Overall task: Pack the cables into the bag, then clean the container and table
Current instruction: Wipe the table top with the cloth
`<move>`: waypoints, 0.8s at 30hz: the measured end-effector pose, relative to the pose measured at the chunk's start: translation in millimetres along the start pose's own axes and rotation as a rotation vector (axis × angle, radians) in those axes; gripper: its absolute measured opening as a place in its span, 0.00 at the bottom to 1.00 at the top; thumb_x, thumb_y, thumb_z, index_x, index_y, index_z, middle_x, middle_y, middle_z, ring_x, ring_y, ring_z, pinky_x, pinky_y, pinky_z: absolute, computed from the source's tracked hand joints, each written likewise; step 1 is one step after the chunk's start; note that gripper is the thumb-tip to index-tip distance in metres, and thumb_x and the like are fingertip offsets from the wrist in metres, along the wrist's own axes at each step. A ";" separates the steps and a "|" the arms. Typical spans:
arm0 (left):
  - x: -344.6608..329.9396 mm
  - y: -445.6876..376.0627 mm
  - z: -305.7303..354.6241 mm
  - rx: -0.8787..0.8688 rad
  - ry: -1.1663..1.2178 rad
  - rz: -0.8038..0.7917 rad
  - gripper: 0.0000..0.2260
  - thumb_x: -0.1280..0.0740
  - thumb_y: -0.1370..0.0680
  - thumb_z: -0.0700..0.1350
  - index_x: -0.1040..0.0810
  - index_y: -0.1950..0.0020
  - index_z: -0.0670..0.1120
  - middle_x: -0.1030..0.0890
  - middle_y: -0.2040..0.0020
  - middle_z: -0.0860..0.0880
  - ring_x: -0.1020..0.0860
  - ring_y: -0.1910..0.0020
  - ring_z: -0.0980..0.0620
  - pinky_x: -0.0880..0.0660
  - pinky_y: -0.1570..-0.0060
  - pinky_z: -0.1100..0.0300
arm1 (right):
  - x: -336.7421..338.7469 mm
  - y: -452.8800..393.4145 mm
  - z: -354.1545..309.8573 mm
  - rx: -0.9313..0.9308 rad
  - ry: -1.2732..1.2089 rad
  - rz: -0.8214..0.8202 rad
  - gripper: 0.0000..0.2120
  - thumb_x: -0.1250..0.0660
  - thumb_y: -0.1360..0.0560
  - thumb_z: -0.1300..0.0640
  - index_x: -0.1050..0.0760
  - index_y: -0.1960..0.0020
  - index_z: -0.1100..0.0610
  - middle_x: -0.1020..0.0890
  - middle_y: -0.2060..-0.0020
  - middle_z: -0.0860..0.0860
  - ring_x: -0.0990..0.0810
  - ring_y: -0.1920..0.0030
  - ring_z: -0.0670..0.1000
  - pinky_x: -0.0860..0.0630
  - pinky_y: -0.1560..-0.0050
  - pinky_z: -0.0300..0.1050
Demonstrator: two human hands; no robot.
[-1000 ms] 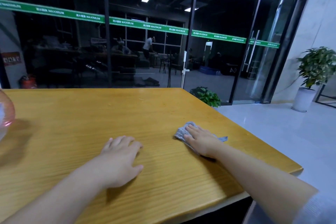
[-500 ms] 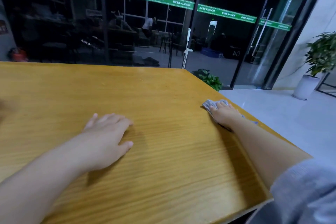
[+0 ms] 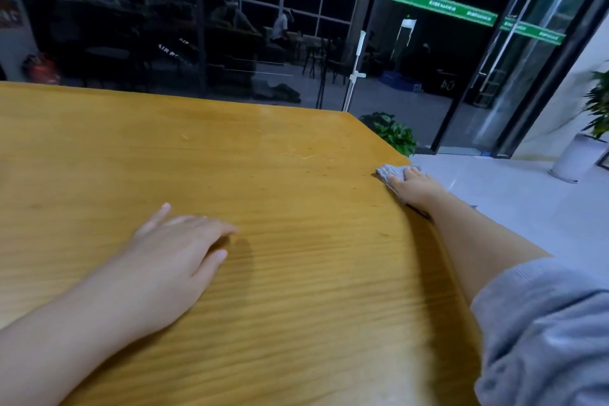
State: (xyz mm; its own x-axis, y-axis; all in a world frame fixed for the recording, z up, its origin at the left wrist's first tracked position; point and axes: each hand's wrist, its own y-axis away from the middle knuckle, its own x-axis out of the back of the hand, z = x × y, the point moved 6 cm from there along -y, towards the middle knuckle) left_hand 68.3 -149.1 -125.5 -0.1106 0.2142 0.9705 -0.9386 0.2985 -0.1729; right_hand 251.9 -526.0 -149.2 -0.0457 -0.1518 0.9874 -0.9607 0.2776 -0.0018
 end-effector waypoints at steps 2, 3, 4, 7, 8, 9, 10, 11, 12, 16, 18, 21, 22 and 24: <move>0.1 -1.7 -1.7 -0.002 0.009 0.014 0.17 0.52 0.19 0.52 0.43 0.30 0.63 0.38 0.31 0.65 0.46 0.29 0.65 0.62 0.30 0.62 | 1.2 -11.7 -0.6 -0.001 -0.015 0.002 0.34 0.53 0.24 0.35 0.38 0.29 0.57 0.35 0.29 0.52 0.38 0.29 0.55 0.38 0.32 0.55; -0.1 -2.9 -2.8 -0.004 0.011 0.018 0.17 0.52 0.19 0.52 0.43 0.30 0.63 0.38 0.31 0.66 0.46 0.29 0.66 0.62 0.31 0.63 | 2.3 -17.4 -1.1 0.001 -0.018 0.000 0.35 0.53 0.25 0.33 0.38 0.29 0.57 0.35 0.29 0.52 0.38 0.29 0.55 0.37 0.32 0.56; -0.1 -3.8 -3.1 -0.005 0.009 0.022 0.17 0.52 0.19 0.51 0.44 0.30 0.63 0.38 0.31 0.66 0.47 0.29 0.66 0.63 0.32 0.64 | 3.6 -21.9 -2.6 0.007 -0.017 -0.007 0.36 0.52 0.26 0.32 0.37 0.29 0.56 0.35 0.29 0.52 0.37 0.29 0.55 0.37 0.33 0.56; -1.0 -5.0 -5.5 0.001 0.041 0.052 0.17 0.54 0.19 0.52 0.41 0.30 0.62 0.36 0.33 0.66 0.46 0.28 0.66 0.63 0.33 0.65 | 5.4 -35.0 -7.3 0.033 -0.033 -0.035 0.35 0.50 0.27 0.32 0.36 0.31 0.56 0.35 0.29 0.53 0.36 0.30 0.56 0.36 0.34 0.57; -0.1 -5.4 -5.6 0.008 0.071 0.063 0.19 0.56 0.20 0.53 0.39 0.31 0.62 0.34 0.33 0.65 0.44 0.29 0.65 0.63 0.34 0.66 | 5.5 -38.7 -9.4 0.045 -0.049 -0.044 0.35 0.50 0.26 0.32 0.36 0.31 0.57 0.35 0.29 0.54 0.35 0.31 0.57 0.35 0.34 0.57; 0.6 -5.6 -5.6 0.015 0.097 0.075 0.22 0.58 0.23 0.54 0.37 0.31 0.61 0.32 0.33 0.64 0.42 0.29 0.64 0.63 0.34 0.66 | 5.4 -42.8 -10.7 0.052 -0.065 -0.051 0.33 0.49 0.25 0.33 0.35 0.32 0.57 0.34 0.30 0.54 0.34 0.32 0.57 0.35 0.35 0.56; 1.4 -5.7 -5.0 0.018 0.111 0.082 0.26 0.58 0.27 0.54 0.35 0.31 0.60 0.31 0.34 0.63 0.41 0.29 0.63 0.63 0.35 0.66 | 5.2 -45.9 -13.0 0.067 -0.071 -0.059 0.32 0.49 0.24 0.34 0.35 0.32 0.57 0.34 0.30 0.54 0.34 0.32 0.57 0.34 0.35 0.56; 0.9 -5.5 -4.8 0.022 0.110 0.081 0.28 0.58 0.29 0.54 0.35 0.31 0.60 0.30 0.34 0.62 0.41 0.29 0.63 0.63 0.35 0.66 | 4.7 -48.3 -15.5 0.080 -0.073 -0.067 0.31 0.49 0.24 0.36 0.35 0.31 0.57 0.35 0.29 0.54 0.34 0.32 0.57 0.35 0.35 0.56; 1.8 -5.9 -4.0 0.023 0.109 0.082 0.28 0.58 0.30 0.54 0.35 0.31 0.60 0.31 0.34 0.62 0.41 0.29 0.63 0.63 0.35 0.66 | 4.3 -48.8 -19.3 0.097 -0.074 -0.074 0.30 0.49 0.23 0.37 0.35 0.32 0.57 0.35 0.29 0.54 0.34 0.32 0.57 0.35 0.35 0.56; 0.3 -5.2 -4.2 0.017 0.081 0.058 0.28 0.62 0.28 0.57 0.38 0.30 0.61 0.33 0.32 0.63 0.44 0.28 0.64 0.62 0.34 0.66 | 1.0 -38.4 -33.6 0.150 -0.072 -0.088 0.20 0.49 0.23 0.38 0.30 0.46 0.53 0.28 0.39 0.54 0.30 0.40 0.56 0.32 0.39 0.56; -1.3 -4.2 -3.5 0.016 0.073 0.030 0.24 0.62 0.23 0.56 0.39 0.30 0.61 0.34 0.32 0.64 0.45 0.28 0.64 0.61 0.31 0.65 | -2.1 -27.4 -41.1 0.181 -0.059 -0.093 0.17 0.50 0.22 0.41 0.31 0.50 0.53 0.26 0.45 0.53 0.29 0.43 0.56 0.31 0.41 0.55; -1.0 -3.2 -2.0 0.014 0.090 0.012 0.22 0.58 0.22 0.53 0.37 0.31 0.61 0.33 0.33 0.64 0.44 0.28 0.63 0.61 0.31 0.64 | -4.7 -7.5 -57.7 0.250 -0.034 -0.099 0.16 0.50 0.21 0.43 0.31 0.46 0.53 0.27 0.41 0.52 0.30 0.38 0.55 0.33 0.41 0.52; 0.4 -3.1 -1.4 0.017 0.070 0.011 0.21 0.58 0.21 0.53 0.38 0.31 0.61 0.33 0.33 0.64 0.44 0.28 0.64 0.61 0.31 0.64 | -6.0 -0.3 -62.4 0.266 -0.024 -0.104 0.18 0.50 0.20 0.43 0.32 0.41 0.53 0.28 0.37 0.52 0.32 0.34 0.55 0.34 0.39 0.52; -1.3 -1.5 -0.6 0.020 0.013 -0.005 0.18 0.55 0.18 0.52 0.41 0.30 0.61 0.35 0.32 0.65 0.45 0.28 0.64 0.60 0.30 0.62 | -8.1 14.6 -68.7 0.287 -0.006 -0.108 0.24 0.51 0.20 0.41 0.36 0.30 0.53 0.35 0.28 0.51 0.38 0.28 0.53 0.39 0.33 0.52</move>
State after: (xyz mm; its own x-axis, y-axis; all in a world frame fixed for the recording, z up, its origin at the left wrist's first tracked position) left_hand 70.0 -149.3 -126.7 -0.1021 0.2251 0.9690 -0.9454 0.2811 -0.1649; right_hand 257.0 -455.6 -146.3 0.0602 -0.1716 0.9833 -0.9981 -0.0199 0.0577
